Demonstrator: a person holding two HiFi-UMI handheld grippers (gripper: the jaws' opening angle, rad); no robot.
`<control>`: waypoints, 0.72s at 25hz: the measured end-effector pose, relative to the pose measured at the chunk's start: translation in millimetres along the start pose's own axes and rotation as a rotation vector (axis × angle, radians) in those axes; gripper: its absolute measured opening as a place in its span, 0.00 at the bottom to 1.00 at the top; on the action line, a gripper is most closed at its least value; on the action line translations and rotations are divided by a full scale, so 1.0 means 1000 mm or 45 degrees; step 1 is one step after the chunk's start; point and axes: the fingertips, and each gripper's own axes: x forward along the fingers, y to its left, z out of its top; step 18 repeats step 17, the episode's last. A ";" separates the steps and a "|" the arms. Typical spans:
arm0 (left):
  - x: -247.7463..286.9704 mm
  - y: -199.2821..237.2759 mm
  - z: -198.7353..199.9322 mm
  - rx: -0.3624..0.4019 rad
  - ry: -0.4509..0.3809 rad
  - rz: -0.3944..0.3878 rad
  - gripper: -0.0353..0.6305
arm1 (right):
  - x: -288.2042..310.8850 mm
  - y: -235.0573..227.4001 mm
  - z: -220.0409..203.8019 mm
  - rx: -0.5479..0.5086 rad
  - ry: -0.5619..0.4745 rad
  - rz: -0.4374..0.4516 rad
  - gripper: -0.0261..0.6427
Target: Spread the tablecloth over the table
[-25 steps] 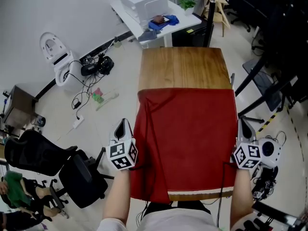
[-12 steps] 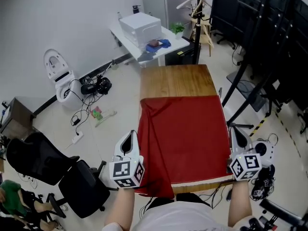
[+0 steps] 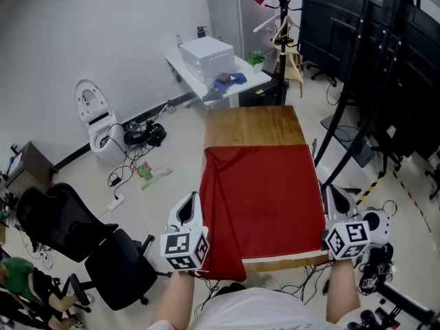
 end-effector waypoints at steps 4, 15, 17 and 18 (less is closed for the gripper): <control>-0.014 -0.012 0.000 -0.025 -0.009 0.025 0.06 | -0.010 -0.011 0.003 -0.002 -0.003 0.018 0.05; -0.021 -0.021 0.009 -0.003 -0.027 0.053 0.06 | -0.010 -0.018 0.010 -0.005 -0.029 0.046 0.05; -0.020 -0.022 0.012 0.004 -0.031 0.051 0.06 | -0.010 -0.020 0.011 -0.001 -0.037 0.043 0.05; -0.020 -0.022 0.012 0.004 -0.031 0.051 0.06 | -0.010 -0.020 0.011 -0.001 -0.037 0.043 0.05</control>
